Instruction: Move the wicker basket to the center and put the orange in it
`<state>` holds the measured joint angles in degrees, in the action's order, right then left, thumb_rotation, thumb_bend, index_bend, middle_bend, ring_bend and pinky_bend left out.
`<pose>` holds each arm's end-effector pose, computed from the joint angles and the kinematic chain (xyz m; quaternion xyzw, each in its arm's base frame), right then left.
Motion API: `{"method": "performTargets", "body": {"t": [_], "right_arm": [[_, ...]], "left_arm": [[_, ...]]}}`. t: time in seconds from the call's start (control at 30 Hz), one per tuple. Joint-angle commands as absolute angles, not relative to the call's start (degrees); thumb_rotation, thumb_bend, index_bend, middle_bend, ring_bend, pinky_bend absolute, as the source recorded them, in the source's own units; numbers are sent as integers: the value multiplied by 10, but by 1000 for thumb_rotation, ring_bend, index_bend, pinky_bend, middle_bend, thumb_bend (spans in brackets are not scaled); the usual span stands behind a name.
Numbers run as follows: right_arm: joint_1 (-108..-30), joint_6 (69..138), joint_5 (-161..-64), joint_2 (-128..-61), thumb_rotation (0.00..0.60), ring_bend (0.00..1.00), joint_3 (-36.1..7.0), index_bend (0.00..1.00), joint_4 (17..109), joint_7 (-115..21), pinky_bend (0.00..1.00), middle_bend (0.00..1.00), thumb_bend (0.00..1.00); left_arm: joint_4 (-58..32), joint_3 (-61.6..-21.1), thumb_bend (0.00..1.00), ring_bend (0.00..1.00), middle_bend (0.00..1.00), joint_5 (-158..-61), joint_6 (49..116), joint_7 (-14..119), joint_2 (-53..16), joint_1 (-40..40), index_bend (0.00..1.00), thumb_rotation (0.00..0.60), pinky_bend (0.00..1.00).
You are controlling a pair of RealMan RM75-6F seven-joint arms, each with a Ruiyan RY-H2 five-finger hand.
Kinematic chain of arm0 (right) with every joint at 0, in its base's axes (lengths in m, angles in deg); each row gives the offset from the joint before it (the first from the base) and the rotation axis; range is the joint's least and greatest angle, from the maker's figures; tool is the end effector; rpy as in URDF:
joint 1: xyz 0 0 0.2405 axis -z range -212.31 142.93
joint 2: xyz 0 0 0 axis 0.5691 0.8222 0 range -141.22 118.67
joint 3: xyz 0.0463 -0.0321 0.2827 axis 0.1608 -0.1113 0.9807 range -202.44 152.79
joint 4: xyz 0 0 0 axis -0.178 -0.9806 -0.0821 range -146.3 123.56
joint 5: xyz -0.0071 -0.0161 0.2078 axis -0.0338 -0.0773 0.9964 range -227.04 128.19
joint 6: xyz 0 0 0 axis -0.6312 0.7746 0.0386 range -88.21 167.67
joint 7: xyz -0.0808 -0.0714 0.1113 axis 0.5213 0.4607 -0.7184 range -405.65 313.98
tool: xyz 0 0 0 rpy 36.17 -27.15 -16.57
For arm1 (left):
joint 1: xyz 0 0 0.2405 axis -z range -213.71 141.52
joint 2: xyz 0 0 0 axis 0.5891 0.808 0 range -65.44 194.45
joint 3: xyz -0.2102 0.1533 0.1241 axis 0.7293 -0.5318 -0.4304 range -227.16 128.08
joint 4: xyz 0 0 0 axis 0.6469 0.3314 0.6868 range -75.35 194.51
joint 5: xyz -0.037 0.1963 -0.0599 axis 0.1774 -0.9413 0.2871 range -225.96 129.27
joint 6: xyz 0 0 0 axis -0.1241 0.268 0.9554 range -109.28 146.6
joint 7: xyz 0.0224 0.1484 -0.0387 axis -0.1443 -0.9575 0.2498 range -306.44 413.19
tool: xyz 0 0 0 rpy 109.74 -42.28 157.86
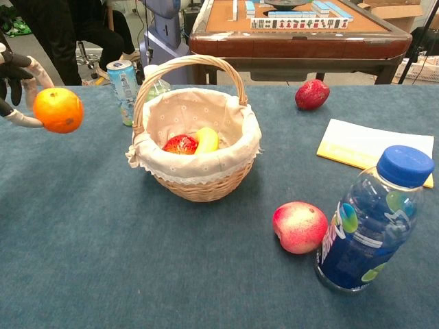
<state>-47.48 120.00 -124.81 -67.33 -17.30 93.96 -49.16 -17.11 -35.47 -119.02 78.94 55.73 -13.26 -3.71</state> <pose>-0.2909 -0.2481 0.2090 0.5477 -0.4334 0.4455 0.5600 -0.2679 0.3929 0.1013 -0.6245 -0.4102 -0.4285 0.5081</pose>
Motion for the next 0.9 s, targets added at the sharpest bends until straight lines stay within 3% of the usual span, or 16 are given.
{"method": "performTargets", "body": {"t": [0.03,0.4,0.9], "right_arm": [[-472,1200,-1248,-672,600,138,-172,35,940,-492,371,135,329],[-466,1199,-1251,-671,600,138,-167,35,939,-492,371,135,329],[-461,1193,-1249,-674,600,138,-163,35,936,-488,370,135,329]], "left_arm": [[-169,-338,74,555,575,-1175,778,579,-140,-24,505,600,618],[-222,-299,74,549,576,-1130,729,639,-134,6,491,600,618],[-236,-284,74,539,576,-1077,649,676,-146,54,462,600,618]]}}
